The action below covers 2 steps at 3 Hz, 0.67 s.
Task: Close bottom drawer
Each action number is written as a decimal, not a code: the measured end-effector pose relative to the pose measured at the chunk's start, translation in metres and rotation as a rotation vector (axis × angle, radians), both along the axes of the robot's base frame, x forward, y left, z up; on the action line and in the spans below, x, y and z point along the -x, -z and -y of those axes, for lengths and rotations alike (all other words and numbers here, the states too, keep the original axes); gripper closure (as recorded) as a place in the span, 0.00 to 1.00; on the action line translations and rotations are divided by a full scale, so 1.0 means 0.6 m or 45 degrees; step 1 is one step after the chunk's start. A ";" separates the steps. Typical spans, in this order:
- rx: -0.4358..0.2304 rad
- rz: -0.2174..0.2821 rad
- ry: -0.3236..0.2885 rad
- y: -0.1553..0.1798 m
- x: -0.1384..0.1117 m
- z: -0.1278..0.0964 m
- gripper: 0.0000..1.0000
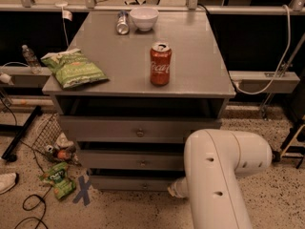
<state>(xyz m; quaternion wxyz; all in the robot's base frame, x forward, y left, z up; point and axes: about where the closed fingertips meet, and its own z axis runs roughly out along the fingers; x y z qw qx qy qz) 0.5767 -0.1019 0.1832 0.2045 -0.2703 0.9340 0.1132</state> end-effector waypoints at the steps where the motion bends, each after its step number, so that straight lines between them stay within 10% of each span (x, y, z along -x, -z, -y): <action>1: -0.008 -0.141 0.019 0.018 0.051 0.015 1.00; 2: -0.032 -0.249 0.085 0.027 0.098 0.050 1.00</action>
Offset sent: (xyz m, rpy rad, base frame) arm -0.0887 -0.0679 -0.0196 0.0531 0.2973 -0.1475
